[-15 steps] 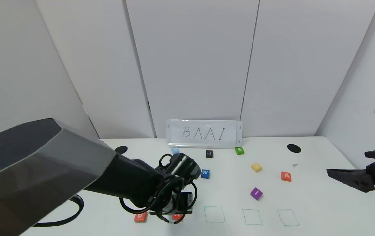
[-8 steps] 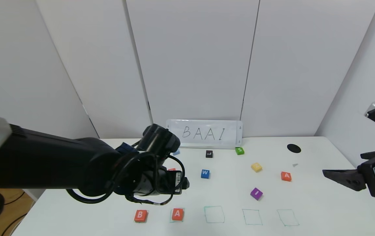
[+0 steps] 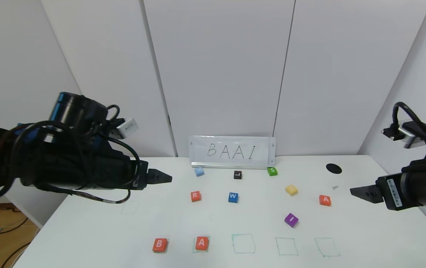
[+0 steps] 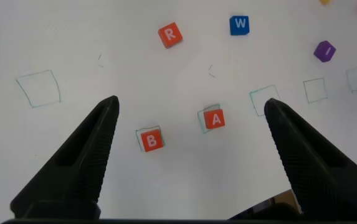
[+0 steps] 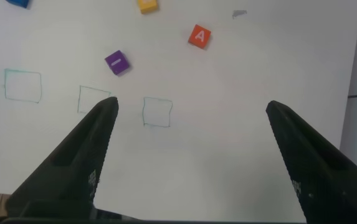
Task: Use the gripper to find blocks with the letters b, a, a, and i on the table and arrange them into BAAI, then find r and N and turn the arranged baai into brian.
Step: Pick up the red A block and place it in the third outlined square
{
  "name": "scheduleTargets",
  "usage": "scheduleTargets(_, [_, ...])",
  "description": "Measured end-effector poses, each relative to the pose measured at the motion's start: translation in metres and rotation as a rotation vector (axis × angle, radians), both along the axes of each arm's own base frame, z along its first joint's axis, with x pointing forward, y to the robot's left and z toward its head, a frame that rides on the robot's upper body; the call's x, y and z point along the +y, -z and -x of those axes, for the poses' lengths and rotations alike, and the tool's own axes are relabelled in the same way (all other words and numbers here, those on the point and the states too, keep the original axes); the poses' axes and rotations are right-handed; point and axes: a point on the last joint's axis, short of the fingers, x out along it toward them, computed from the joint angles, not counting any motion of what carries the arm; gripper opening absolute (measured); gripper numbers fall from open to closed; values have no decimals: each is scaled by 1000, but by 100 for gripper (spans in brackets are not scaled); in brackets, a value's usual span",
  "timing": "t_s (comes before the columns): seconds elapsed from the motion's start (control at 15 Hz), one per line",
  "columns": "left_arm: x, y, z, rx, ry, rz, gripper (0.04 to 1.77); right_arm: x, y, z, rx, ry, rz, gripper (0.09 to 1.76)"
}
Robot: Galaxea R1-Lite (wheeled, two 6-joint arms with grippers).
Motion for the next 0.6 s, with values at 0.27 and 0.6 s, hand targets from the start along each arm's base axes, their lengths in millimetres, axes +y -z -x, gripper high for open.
scheduleTargets(0.27, [28,-25,20,-64,42,40,168,-9,30,-45,106,173,-24,171])
scheduleTargets(0.6, [34,-36,31,-112,37,52,170,-14,87,-98,175,344,-98,171])
